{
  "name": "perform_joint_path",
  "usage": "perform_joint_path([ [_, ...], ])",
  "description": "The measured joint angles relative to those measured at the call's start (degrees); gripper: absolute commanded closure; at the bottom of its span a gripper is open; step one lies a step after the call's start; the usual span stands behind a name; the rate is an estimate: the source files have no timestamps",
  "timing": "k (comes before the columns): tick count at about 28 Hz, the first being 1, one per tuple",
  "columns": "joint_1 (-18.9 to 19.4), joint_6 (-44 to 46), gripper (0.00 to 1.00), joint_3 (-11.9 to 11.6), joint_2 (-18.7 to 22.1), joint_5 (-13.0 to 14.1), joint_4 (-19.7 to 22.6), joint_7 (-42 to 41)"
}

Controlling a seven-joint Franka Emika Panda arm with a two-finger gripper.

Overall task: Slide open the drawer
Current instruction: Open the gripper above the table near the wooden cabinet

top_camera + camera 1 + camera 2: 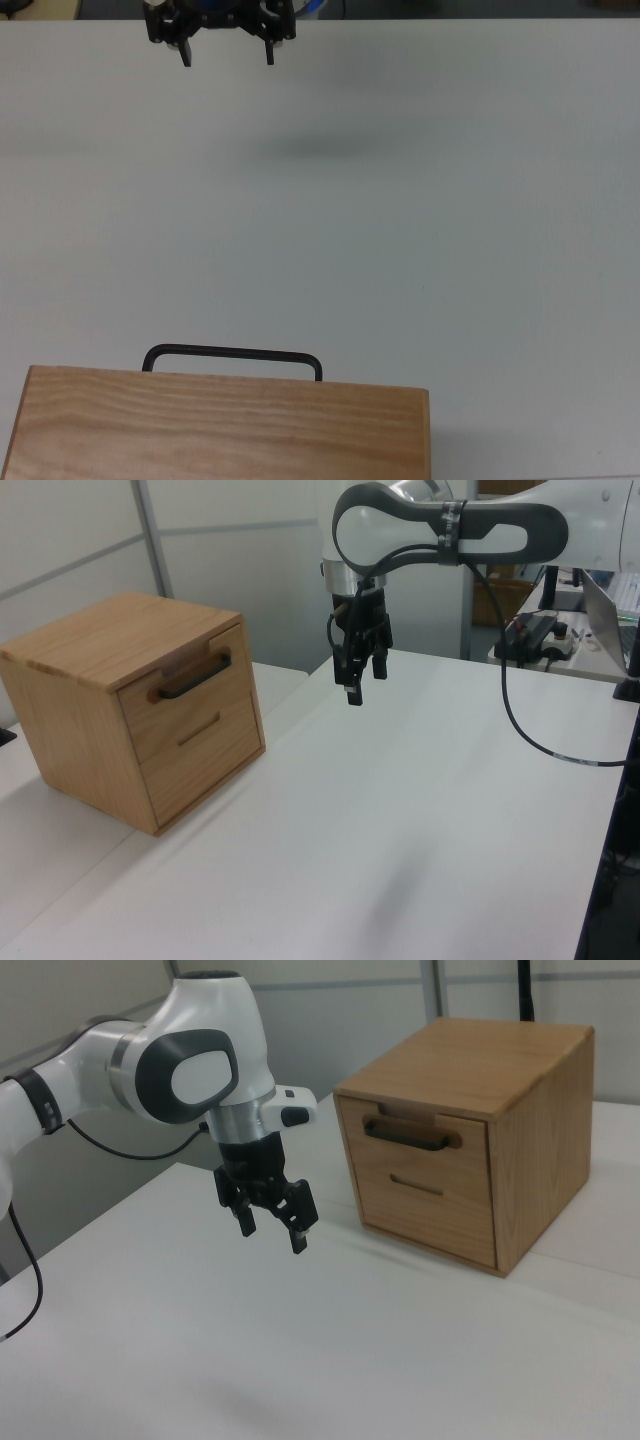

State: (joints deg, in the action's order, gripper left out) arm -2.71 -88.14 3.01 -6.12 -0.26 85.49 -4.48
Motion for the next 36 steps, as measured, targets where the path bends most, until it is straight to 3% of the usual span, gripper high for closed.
perform_joint_path([
  [18,0.0,0.0,0.0,0.0,0.3,0.9,0.0,2.4],
  [22,0.0,0.0,0.0,0.0,0.4,1.9,0.0,8.8],
  [36,-0.2,0.0,0.0,-0.3,0.4,2.0,0.0,38.4],
])
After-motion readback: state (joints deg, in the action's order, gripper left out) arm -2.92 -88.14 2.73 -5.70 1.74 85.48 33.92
